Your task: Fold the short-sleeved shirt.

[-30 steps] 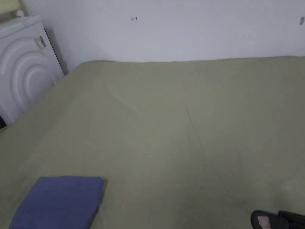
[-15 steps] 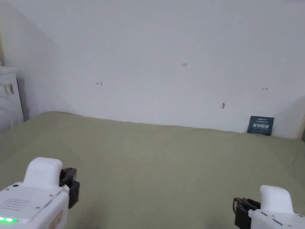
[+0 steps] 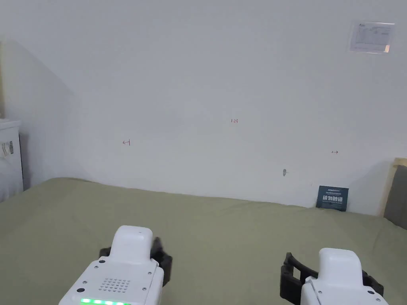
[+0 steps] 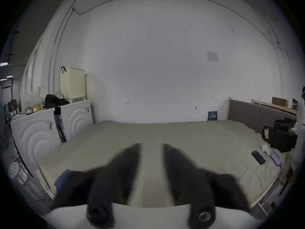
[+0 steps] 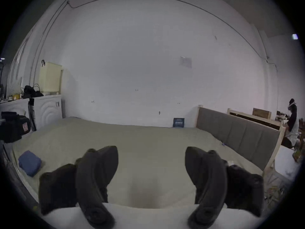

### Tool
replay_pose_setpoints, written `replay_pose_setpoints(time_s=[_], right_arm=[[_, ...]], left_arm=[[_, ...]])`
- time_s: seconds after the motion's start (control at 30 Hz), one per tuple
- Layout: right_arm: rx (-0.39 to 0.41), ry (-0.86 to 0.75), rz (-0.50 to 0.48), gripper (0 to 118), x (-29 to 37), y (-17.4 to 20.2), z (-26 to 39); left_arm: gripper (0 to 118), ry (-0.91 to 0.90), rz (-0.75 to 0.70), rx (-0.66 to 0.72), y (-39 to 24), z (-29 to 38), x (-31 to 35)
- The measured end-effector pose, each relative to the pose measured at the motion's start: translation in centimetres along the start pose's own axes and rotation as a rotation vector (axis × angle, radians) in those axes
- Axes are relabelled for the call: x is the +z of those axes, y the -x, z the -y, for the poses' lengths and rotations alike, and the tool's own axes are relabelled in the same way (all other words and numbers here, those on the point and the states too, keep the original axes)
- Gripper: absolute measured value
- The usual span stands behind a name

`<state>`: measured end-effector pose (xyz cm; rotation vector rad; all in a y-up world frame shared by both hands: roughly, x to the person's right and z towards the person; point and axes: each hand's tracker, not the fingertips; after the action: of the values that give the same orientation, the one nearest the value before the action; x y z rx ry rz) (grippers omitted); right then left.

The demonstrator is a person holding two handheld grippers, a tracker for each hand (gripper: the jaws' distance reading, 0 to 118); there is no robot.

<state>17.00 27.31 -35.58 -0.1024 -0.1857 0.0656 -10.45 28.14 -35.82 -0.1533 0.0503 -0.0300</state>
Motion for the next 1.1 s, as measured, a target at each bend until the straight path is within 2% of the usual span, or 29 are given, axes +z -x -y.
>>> replay_pose_setpoints(time_s=[0.03, 0.1, 0.27, 0.5, 0.73, 0.9, 0.93, 1.0, 1.03, 1.1], right_arm=[[-0.012, -0.012, 0.002, 90, 0.1, 0.1, -0.3], [-0.018, -0.004, -0.009, 90, -0.1, 0.5, -1.3], [-0.033, -0.003, -0.001, 90, -0.1, 0.8, -2.8], [0.034, -0.059, -0.006, 90, 0.4, 0.7, -4.2], [0.006, -0.033, -0.012, 90, -0.1, 0.0, -3.5], [0.031, -0.072, 0.005, 90, -0.1, 0.0, -3.4], [0.017, -0.083, -0.001, 90, -0.1, 0.0, -3.4], [-0.061, -0.066, -0.073, 90, -0.3, -0.5, -3.6], [-0.074, -0.046, -0.087, 90, -0.4, -0.7, -3.7], [-0.051, -0.03, -0.076, 90, -0.8, -0.6, -3.8]], left_arm=[[118, -0.012, 0.012, 0.018, -0.1, -0.5, -0.4], [118, -0.061, 0.011, 0.067, 0.2, -1.0, -0.1], [118, -0.027, -0.001, 0.042, -1.0, -3.5, -1.8], [118, -0.021, 0.006, 0.035, -1.0, -3.5, -0.7], [118, 0.007, -0.012, 0.048, -0.2, -2.9, -1.1], [118, -0.006, -0.002, 0.094, 0.6, -3.2, -0.9], [118, -0.006, -0.002, 0.102, 0.6, -3.3, -0.9], [118, -0.006, 0.0, 0.089, 0.7, -3.4, -0.9], [118, -0.004, -0.008, 0.071, 0.6, -3.4, -1.0], [118, -0.004, -0.019, 0.055, 0.6, -3.5, -1.2]])
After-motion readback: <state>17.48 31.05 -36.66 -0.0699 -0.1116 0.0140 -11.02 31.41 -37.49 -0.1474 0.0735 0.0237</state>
